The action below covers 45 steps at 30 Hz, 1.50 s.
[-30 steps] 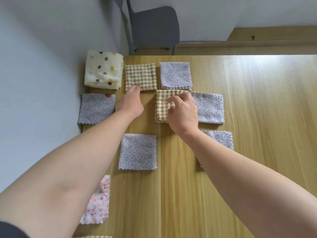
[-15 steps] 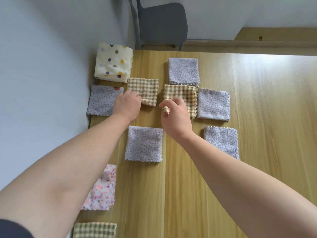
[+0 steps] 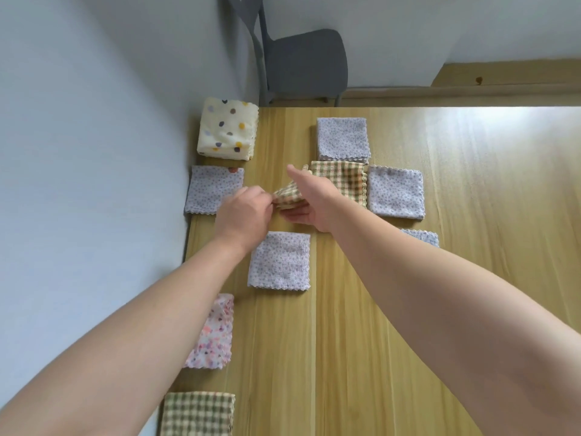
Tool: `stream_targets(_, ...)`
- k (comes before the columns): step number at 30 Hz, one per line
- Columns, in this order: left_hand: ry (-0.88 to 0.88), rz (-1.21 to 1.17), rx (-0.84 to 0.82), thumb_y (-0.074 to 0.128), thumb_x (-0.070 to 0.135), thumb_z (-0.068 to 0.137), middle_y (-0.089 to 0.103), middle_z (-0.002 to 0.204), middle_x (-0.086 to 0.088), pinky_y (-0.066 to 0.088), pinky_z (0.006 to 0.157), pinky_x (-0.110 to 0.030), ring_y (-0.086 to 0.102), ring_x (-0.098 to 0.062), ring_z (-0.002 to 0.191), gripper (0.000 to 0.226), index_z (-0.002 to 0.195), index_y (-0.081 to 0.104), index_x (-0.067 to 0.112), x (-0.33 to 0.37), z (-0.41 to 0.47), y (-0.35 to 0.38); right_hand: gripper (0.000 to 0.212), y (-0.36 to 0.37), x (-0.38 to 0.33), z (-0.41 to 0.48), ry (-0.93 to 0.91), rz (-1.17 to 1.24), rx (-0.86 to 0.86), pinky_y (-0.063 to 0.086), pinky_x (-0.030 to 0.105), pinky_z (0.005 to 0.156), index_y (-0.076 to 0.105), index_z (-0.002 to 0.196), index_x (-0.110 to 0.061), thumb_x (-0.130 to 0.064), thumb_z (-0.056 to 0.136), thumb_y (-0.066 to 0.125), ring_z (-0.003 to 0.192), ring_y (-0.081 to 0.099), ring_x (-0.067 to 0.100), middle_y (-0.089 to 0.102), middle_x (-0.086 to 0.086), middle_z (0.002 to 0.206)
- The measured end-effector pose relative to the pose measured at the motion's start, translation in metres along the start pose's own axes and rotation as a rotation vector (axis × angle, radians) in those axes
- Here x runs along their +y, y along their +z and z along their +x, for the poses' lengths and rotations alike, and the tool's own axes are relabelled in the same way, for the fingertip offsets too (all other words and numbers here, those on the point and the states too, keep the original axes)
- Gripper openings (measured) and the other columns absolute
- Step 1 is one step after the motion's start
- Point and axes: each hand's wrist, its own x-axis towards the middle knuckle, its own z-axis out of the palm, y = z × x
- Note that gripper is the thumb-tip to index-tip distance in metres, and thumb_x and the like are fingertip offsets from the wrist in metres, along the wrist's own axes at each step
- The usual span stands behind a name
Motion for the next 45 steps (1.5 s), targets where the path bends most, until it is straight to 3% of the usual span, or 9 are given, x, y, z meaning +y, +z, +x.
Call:
stream_targets(4, -0.020, -0.161, -0.089, 0.060, 0.045, 0.098, 0.068, 0.109, 0.003, 0.043, 0.078, -0.030, 0.059, -0.017, 0.099, 0.036, 0.120, 0.072, 0.019, 0.007, -0.008, -0.007, 0.030, -0.010, 0.000, -0.004, -0.070, -0.088, 0.064, 0.062, 0.032, 0.070, 0.060, 0.124, -0.001, -0.008, 0.095, 0.060, 0.086, 0.070, 0.023, 0.068, 0.020, 0.120)
stream_targets(8, -0.426, -0.575, -0.106, 0.052, 0.054, 0.100, 0.063, 0.117, 0.006, 0.048, 0.090, -0.029, 0.059, -0.013, 0.107, 0.046, 0.128, 0.065, 0.020, 0.023, -0.005, -0.012, 0.016, -0.024, -0.002, -0.020, -0.093, 0.082, 0.089, 0.064, 0.040, 0.072, 0.065, 0.113, -0.004, -0.005, 0.097, 0.061, 0.087, 0.074, 0.028, 0.073, 0.015, 0.103)
stream_targets(11, -0.802, -1.199, -0.273, 0.047, 0.055, 0.102, 0.069, 0.108, -0.003, 0.057, 0.084, -0.035, 0.065, -0.019, 0.096, 0.054, 0.127, 0.063, 0.011, 0.034, 0.008, -0.009, 0.005, -0.039, -0.006, -0.029, -0.125, 0.169, 0.067, 0.064, 0.039, 0.068, 0.062, 0.101, -0.004, -0.002, 0.097, 0.059, 0.090, 0.073, 0.032, 0.071, 0.017, 0.104)
stream_targets(15, -0.913, -1.733, -0.422, 0.054, 0.036, 0.104, 0.073, 0.105, -0.011, 0.062, 0.073, -0.034, 0.071, -0.021, 0.086, 0.040, 0.128, 0.063, 0.005, 0.044, 0.029, -0.006, 0.009, -0.060, -0.006, -0.032, -0.135, 0.214, 0.061, 0.062, 0.049, 0.083, 0.060, 0.102, -0.001, 0.002, 0.096, 0.055, 0.091, 0.075, 0.032, 0.072, 0.017, 0.104)
stream_targets(22, -0.813, -1.359, -0.308, 0.063, -0.007, 0.093, 0.075, 0.102, -0.006, 0.057, 0.057, -0.024, 0.074, -0.014, 0.078, 0.030, 0.118, 0.064, 0.008, 0.071, 0.065, 0.010, 0.013, -0.103, 0.006, -0.015, -0.171, -0.044, 0.229, 0.061, 0.041, 0.079, 0.070, 0.102, -0.009, -0.020, 0.094, 0.068, 0.079, 0.066, 0.018, 0.067, 0.001, 0.091)
stream_targets(26, -0.807, -1.273, -0.287, 0.067, 0.004, 0.094, 0.076, 0.100, -0.005, 0.053, 0.060, -0.026, 0.073, -0.016, 0.081, 0.018, 0.110, 0.067, 0.012, 0.074, 0.083, 0.018, 0.021, -0.116, 0.010, 0.004, -0.226, -0.206, 0.332, 0.060, 0.046, 0.079, 0.070, 0.104, -0.013, -0.032, 0.098, 0.064, 0.077, 0.057, 0.021, 0.061, 0.006, 0.086)
stream_targets(31, -0.813, -1.114, -0.259, 0.070, 0.013, 0.094, 0.075, 0.109, -0.007, 0.057, 0.096, -0.046, 0.072, -0.024, 0.102, 0.024, 0.117, 0.067, 0.009, 0.069, 0.090, 0.035, 0.027, -0.120, 0.009, 0.027, -0.292, -0.435, 0.388, 0.052, 0.039, 0.063, 0.067, 0.090, -0.001, -0.026, 0.098, 0.060, 0.060, 0.051, 0.021, 0.058, 0.006, 0.069)
stream_targets(40, -0.708, -0.838, -0.183, 0.074, 0.015, 0.092, 0.067, 0.101, 0.003, 0.057, 0.090, -0.033, 0.066, -0.018, 0.099, 0.017, 0.105, 0.064, 0.018, 0.069, 0.085, 0.057, 0.019, -0.124, 0.025, 0.049, -0.286, -0.609, 0.467, 0.050, 0.033, 0.058, 0.052, 0.083, -0.013, -0.025, 0.097, 0.058, 0.071, 0.059, 0.024, 0.059, 0.005, 0.078)
stream_targets(45, -0.756, -0.729, -0.202, 0.075, 0.031, 0.090, 0.066, 0.119, 0.002, 0.054, 0.092, -0.033, 0.064, -0.018, 0.107, 0.041, 0.126, 0.061, 0.016, 0.071, 0.087, 0.060, 0.033, -0.121, 0.029, 0.051, -0.232, -0.757, 0.475, 0.034, 0.026, 0.049, 0.050, 0.076, -0.010, -0.033, 0.099, 0.053, 0.062, 0.054, 0.021, 0.059, 0.008, 0.078)
